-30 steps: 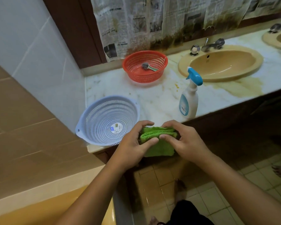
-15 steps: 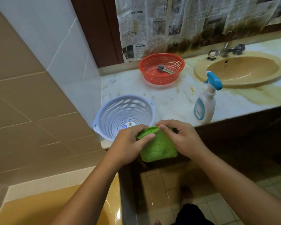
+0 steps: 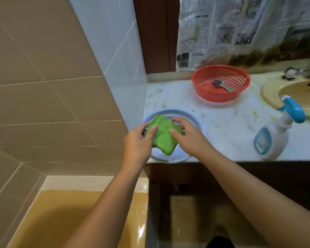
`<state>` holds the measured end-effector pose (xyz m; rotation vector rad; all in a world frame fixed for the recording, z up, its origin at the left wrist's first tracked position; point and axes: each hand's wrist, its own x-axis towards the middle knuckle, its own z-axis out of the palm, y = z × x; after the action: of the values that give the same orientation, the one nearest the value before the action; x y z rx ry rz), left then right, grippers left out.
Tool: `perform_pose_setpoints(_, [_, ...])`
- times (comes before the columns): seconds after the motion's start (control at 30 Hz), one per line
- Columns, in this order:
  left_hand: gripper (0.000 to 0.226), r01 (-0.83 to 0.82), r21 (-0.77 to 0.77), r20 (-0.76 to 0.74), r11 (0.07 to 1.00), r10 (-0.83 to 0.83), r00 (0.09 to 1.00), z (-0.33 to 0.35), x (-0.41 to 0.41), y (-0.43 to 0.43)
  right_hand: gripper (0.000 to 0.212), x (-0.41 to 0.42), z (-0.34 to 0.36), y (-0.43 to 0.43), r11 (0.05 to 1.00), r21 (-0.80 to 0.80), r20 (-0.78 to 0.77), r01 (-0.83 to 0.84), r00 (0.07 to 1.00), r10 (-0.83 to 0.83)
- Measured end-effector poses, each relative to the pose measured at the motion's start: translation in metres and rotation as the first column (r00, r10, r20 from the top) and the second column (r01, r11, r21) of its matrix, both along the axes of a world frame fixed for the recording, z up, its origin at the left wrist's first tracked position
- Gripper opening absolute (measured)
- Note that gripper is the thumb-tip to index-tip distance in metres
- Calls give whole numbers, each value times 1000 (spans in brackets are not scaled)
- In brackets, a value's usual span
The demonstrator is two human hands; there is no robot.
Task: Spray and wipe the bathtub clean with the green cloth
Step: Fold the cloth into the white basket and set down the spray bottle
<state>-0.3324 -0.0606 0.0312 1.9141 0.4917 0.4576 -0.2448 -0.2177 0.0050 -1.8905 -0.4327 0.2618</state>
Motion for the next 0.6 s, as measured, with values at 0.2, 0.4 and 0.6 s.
perform_pose_setpoints(0.2, [28,56,340,-187,939,10,982,-16,34,2,34,46,-21,26,994,57,-231,-97,967,107])
perform_pose_setpoints(0.4, [26,193,555,-486,809,127,865,-29,59,7,29,89,-39,45,948,-101,-236,-302,933,272])
perform_pose_setpoints(0.6, [31,264,571,-648,778,228,727,-25,71,6,47,113,-47,55,728,-466,-162,-502,858,488])
